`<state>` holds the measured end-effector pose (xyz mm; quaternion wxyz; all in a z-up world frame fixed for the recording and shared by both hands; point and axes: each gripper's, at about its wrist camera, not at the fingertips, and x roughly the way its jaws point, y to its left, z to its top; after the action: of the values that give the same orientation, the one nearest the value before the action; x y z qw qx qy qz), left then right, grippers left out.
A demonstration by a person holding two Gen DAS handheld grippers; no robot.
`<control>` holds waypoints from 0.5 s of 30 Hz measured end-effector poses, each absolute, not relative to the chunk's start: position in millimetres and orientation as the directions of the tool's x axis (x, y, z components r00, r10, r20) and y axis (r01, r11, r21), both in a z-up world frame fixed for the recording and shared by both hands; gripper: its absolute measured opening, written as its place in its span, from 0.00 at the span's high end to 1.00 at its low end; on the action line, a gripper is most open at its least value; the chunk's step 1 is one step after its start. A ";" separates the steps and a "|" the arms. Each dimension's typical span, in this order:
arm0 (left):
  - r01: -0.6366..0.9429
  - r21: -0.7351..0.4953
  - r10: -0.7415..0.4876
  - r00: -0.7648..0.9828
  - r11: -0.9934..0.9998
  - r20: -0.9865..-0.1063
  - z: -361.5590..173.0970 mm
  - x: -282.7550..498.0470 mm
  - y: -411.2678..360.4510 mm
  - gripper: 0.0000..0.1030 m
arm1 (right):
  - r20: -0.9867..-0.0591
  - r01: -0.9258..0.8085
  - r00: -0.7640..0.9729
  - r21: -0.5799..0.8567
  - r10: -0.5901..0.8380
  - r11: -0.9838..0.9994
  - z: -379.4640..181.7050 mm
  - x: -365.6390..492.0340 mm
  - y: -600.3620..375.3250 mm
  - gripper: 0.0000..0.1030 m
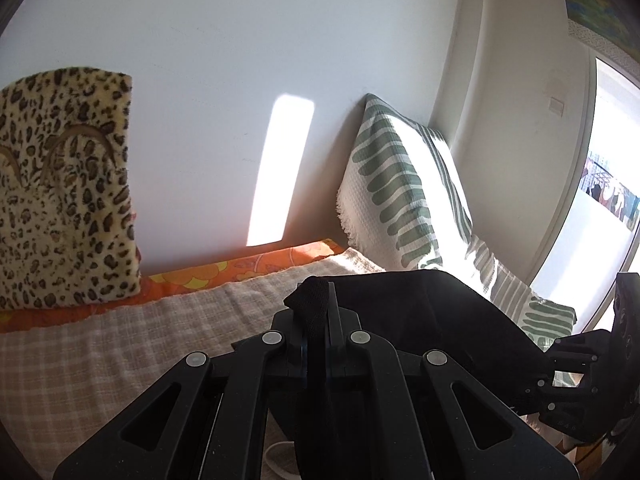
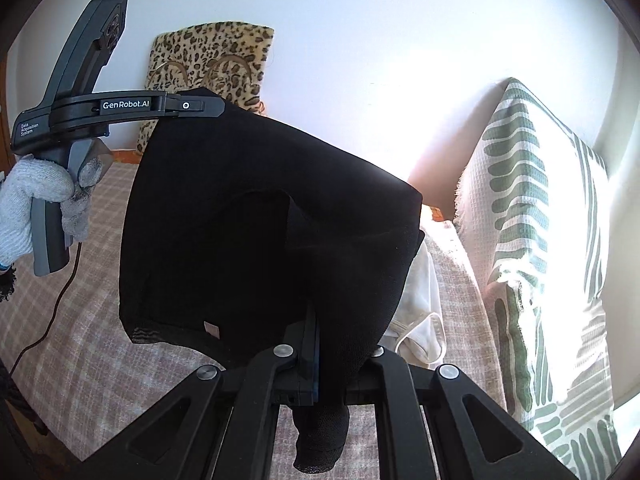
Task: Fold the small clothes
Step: 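Carry the folded shirt with both grippers onto the clothes stack by the pillow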
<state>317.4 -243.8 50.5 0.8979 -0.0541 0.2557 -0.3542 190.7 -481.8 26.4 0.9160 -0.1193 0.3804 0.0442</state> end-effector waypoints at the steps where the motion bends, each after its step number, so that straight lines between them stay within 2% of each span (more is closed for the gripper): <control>1: 0.609 -0.280 -0.666 0.618 0.742 -0.418 50.2 320.0 -249.3 0.96 | -0.707 -0.169 0.707 -0.192 -0.018 0.967 26.3 192.6 -485.9 0.97; 9: 0.608 -0.284 -0.668 0.622 0.741 -0.408 43.4 342.5 -290.7 0.96 | -0.698 -0.156 0.713 -0.246 -0.063 0.957 23.0 215.8 -522.7 0.97; 15: 0.569 -0.301 -0.640 0.630 0.766 -0.440 20.9 372.8 -307.1 0.96 | -0.703 -0.169 0.710 -0.231 -0.044 0.958 7.4 248.3 -545.5 0.97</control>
<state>372.8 -307.1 20.9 0.9002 -0.0668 0.2691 -0.3358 248.3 -545.5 7.4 0.9140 -0.1406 0.3791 0.0342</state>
